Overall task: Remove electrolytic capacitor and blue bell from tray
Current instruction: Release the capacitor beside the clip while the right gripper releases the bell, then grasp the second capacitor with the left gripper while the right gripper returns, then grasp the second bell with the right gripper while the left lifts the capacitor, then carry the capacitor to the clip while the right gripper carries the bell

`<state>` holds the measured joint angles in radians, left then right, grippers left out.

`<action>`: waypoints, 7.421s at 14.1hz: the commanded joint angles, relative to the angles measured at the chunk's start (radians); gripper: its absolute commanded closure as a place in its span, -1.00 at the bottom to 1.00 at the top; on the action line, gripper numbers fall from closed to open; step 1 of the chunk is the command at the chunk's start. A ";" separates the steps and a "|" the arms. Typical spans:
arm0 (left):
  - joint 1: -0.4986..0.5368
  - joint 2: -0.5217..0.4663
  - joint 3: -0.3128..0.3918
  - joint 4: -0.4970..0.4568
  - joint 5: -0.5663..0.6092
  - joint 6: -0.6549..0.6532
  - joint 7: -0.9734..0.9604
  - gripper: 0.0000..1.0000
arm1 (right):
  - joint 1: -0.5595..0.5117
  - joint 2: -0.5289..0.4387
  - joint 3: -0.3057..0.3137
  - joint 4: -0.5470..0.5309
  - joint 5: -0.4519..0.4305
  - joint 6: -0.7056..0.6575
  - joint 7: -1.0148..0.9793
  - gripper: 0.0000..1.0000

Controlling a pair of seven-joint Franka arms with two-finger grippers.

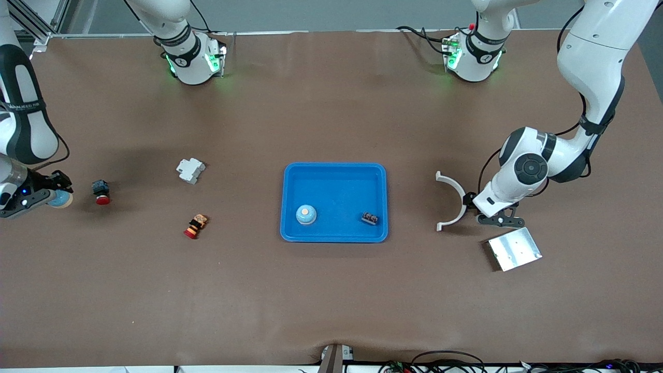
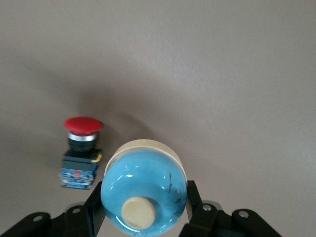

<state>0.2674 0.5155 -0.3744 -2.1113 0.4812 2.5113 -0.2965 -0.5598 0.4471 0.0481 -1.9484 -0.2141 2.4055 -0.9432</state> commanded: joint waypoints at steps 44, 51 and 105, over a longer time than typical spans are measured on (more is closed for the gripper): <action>-0.530 0.365 -0.051 0.692 -0.243 -0.212 -1.538 -1.00 | 0.274 0.073 0.180 0.470 0.145 -0.372 0.880 -1.00; -0.568 0.383 -0.006 0.689 -0.242 -0.212 -1.543 -1.00 | 0.549 0.071 0.185 0.471 0.145 -0.371 1.409 -1.00; -0.204 0.113 -0.075 0.228 -0.108 -0.210 -0.165 1.00 | 1.018 0.386 0.156 0.667 0.002 -0.285 2.244 1.00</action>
<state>0.0543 0.6286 -0.4420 -1.8729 0.3423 2.2746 -0.4382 0.4699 0.8311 0.1970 -1.3385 -0.2010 2.1759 1.3275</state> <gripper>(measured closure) 0.665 0.348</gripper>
